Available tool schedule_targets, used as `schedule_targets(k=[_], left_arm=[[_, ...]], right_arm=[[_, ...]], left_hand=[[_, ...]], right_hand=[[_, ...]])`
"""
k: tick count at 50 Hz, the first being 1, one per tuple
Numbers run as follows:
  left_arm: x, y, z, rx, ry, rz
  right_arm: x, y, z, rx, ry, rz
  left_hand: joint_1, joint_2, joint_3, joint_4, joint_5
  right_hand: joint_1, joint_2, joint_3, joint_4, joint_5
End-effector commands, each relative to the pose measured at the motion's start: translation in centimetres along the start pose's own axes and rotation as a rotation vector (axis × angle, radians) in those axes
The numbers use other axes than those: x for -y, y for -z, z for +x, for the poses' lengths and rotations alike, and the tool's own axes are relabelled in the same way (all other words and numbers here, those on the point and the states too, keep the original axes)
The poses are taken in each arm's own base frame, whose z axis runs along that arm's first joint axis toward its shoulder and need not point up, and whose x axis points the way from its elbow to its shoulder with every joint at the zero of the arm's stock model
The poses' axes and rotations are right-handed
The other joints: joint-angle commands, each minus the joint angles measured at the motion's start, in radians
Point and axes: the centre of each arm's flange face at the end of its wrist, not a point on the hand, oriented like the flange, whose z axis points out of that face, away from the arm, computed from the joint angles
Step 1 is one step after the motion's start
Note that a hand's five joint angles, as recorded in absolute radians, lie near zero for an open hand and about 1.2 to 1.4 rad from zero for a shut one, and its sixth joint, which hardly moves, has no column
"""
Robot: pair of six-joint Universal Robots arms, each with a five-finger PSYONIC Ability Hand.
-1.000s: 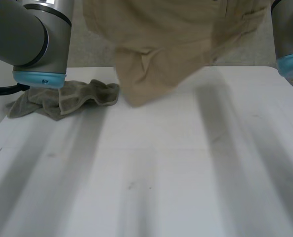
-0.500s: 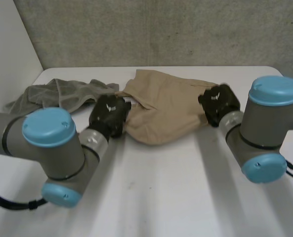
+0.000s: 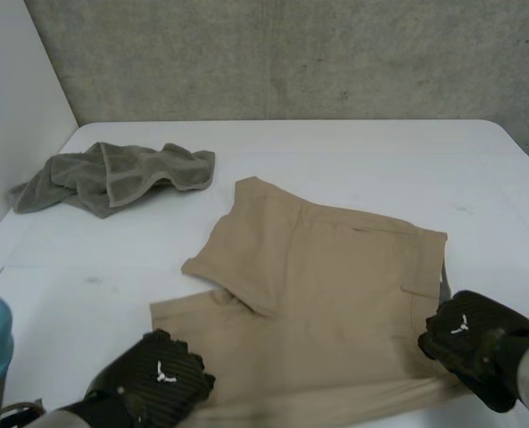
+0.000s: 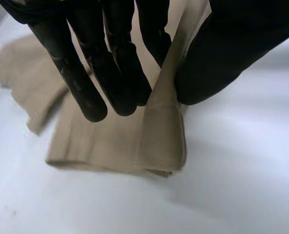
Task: Fold the laundry.
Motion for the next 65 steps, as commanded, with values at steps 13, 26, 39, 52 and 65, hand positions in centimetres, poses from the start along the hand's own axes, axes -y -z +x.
schedule_targets(k=[13,26,39,52,65], left_arm=[[10.2,-19.3,-11.0,0.463,0.009,0.576],[10.0,-28.5,-14.5,0.551,-0.006,0.697],[10.5,-25.3,-13.2,0.534,0.01,0.741],[8.2,-14.9,-9.9,0.395,0.229,0.71],[5.0,-14.7,-7.8,0.333,0.319,0.623]], right_arm=[[2.0,-10.1,9.0,-0.374,-0.265,0.18],[2.1,-18.1,12.9,-0.585,-0.276,0.174],[3.5,-16.4,14.8,-0.706,-0.362,0.314],[1.5,-9.4,7.0,-0.398,-0.437,0.278],[-1.9,-12.9,5.4,-0.345,-0.541,0.286]], left_hand=[[0.257,0.194,0.201,0.193,0.219],[0.257,0.194,0.201,0.193,0.219],[-0.964,-1.028,-1.021,-1.028,-1.003],[-0.964,-1.028,-1.021,-1.028,-1.003],[-0.964,-1.028,-1.021,-1.028,-1.003]], right_hand=[[0.403,0.213,0.209,0.203,0.23],[0.403,0.213,0.209,0.203,0.23],[-0.819,-1.009,-1.013,-1.018,-0.992],[-0.724,-0.914,-0.918,-0.923,-0.897],[-0.386,-0.576,-0.58,-0.585,-0.559]])
